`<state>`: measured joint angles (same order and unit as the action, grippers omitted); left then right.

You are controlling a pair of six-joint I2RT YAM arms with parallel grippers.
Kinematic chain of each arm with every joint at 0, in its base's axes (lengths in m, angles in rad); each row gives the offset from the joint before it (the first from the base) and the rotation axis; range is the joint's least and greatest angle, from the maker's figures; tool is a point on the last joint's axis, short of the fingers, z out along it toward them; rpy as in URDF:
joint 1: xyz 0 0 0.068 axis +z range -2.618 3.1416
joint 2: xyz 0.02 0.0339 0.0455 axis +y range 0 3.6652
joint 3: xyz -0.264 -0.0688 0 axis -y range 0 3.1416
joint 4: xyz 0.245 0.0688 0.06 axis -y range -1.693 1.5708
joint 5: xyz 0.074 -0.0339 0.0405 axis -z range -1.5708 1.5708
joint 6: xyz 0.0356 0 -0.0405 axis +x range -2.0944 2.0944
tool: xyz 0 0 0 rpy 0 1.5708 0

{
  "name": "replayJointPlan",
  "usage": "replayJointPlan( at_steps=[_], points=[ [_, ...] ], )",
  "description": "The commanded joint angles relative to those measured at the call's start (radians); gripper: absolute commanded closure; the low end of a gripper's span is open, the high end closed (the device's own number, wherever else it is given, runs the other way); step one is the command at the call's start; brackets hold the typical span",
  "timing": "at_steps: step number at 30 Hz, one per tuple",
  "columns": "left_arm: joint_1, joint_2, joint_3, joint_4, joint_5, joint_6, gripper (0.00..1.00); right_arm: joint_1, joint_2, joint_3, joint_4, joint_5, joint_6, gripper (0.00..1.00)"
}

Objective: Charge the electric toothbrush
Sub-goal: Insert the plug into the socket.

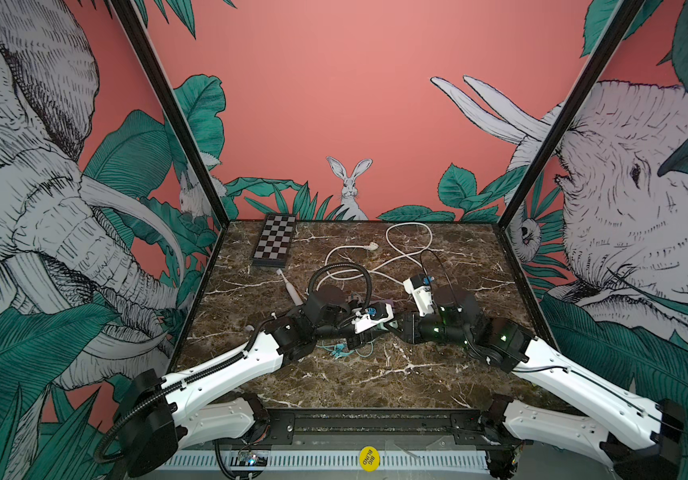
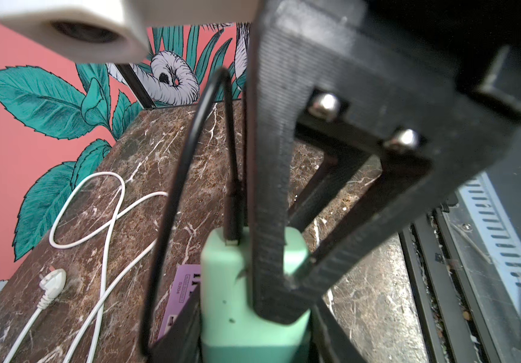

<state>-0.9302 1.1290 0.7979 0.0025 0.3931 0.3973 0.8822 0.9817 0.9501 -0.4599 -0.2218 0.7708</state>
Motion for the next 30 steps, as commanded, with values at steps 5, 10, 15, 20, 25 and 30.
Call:
replayJointPlan(
  at_steps=[5, 10, 15, 20, 25, 30],
  points=[
    [-0.004, -0.038, 0.007, -0.011, -0.027, 0.009, 0.24, -0.022, -0.011, 0.174, -0.257, 0.067, -0.260, 1.00],
    [-0.003, -0.019, 0.012, 0.036, -0.082, -0.008, 0.01, -0.022, 0.002, 0.230, -0.315, -0.032, -0.315, 1.00],
    [-0.002, -0.050, 0.026, 0.061, -0.178, 0.001, 0.01, -0.022, 0.020, 0.315, -0.429, 0.013, -0.402, 1.00],
    [0.002, -0.104, 0.026, 0.070, -0.219, 0.049, 0.01, -0.008, 0.048, 0.468, -0.558, 0.018, -0.573, 1.00],
    [0.004, -0.094, 0.015, 0.125, -0.197, 0.031, 0.01, 0.039, 0.082, 0.501, -0.573, -0.067, -0.634, 1.00],
    [0.004, -0.075, 0.017, 0.146, -0.098, 0.019, 0.01, 0.053, 0.067, 0.506, -0.598, -0.005, -0.665, 1.00]
  ],
)
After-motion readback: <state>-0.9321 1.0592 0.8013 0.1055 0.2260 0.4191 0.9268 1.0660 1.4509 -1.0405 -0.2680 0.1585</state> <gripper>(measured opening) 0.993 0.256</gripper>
